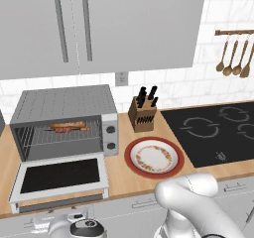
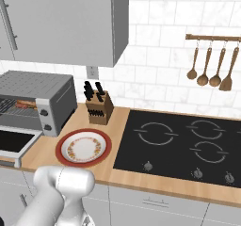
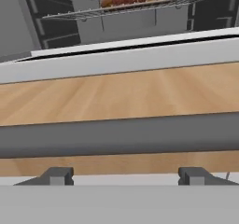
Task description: Pick up the kebab skewer and baguette bread, and place them inside the toaster oven. Close the toaster oven door and start by setting the timer.
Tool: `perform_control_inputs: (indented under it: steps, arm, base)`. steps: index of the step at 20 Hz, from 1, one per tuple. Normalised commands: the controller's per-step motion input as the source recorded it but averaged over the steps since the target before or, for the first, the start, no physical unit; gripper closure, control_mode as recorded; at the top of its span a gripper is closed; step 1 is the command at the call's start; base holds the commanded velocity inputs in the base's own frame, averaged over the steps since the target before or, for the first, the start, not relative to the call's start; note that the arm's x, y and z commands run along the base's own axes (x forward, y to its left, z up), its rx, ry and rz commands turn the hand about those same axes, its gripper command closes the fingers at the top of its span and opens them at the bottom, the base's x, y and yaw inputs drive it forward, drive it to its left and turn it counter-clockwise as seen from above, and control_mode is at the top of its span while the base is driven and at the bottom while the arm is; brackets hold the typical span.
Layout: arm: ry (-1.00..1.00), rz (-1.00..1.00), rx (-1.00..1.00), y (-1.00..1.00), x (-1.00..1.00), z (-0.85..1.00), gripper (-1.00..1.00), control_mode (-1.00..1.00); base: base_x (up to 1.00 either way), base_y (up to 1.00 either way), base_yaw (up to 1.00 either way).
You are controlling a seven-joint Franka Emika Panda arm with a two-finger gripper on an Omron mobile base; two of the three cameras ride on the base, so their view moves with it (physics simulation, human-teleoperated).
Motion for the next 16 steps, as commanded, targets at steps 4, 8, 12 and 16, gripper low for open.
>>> perform_control_inputs:
  steps: [4,8,12,16]
  arm:
    - [-0.01,0.0,0.0,0.0,0.0,-0.2,-1.0,-1.0]
    - [0.0,0.0,0.0,0.0,0.24,-0.03,-1.0,-1.0]
    - [-0.01,0.0,0.0,0.0,0.35,0.0,-1.0,-1.0]
    - [-0.01,0.03,0.0,0.0,0.28,0.0,-1.0,-1.0]
  base:
    - [0.0,0.0,0.0]
    - [0.0,0.0,0.0]
    - [0.0,0.0,0.0]
    - [0.0,0.0,0.0]
